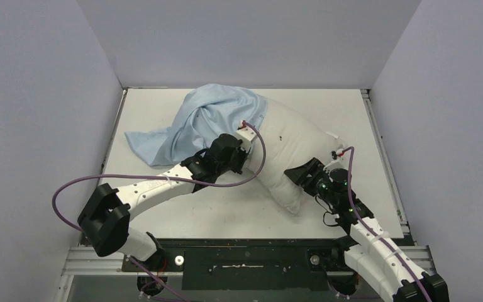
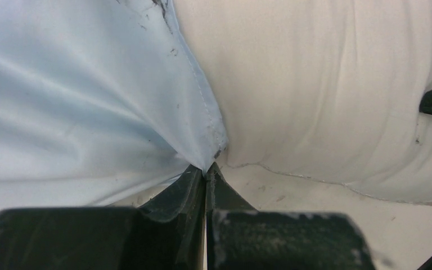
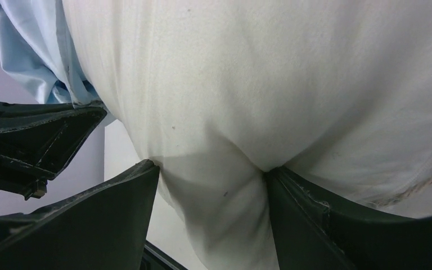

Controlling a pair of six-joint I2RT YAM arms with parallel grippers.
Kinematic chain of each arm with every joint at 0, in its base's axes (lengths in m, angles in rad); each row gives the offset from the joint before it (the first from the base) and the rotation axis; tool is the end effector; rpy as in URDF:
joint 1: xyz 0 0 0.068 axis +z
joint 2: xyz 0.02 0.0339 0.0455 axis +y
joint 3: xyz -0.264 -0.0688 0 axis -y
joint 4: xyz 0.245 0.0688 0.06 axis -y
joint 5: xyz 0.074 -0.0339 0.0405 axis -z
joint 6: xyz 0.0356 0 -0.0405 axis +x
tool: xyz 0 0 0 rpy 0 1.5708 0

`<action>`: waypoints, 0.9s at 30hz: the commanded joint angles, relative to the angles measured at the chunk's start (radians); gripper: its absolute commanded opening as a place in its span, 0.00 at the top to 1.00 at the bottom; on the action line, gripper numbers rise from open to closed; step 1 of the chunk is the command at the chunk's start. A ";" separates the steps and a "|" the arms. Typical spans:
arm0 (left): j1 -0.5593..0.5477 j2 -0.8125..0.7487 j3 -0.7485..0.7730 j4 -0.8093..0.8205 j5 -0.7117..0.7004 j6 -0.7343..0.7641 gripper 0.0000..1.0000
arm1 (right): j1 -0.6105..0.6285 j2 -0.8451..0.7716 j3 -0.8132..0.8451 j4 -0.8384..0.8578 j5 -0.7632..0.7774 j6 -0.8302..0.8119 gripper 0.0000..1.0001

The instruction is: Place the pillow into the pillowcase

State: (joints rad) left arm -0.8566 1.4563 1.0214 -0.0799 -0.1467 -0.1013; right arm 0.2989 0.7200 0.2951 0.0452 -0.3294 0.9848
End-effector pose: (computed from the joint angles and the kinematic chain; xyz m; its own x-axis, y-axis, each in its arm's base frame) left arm 0.2216 -0.2477 0.2732 -0.3880 0.2949 -0.8732 0.6281 0.7779 -0.0164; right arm 0.1586 0.0609 0.2013 -0.6673 0.6193 -0.4137 -0.0178 0.5421 0.8401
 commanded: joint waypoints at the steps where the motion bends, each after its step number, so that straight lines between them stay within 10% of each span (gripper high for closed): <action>1: -0.034 -0.076 0.004 0.116 0.045 -0.023 1.00 | 0.048 0.018 0.033 0.055 -0.014 0.006 0.32; 16: 0.011 -0.201 -0.022 0.124 -0.043 0.011 1.00 | 0.149 0.006 0.421 -0.526 0.314 -0.365 0.18; 27: 0.058 -0.203 -0.032 0.187 0.020 -0.056 1.00 | 0.357 0.153 0.565 -0.540 0.488 -0.677 0.10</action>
State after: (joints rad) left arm -0.8055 1.2942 0.9741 -0.0368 -0.1932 -0.1200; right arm 0.5667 0.8421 0.7864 -0.5213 0.0570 0.4423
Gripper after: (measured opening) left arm 0.007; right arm 0.899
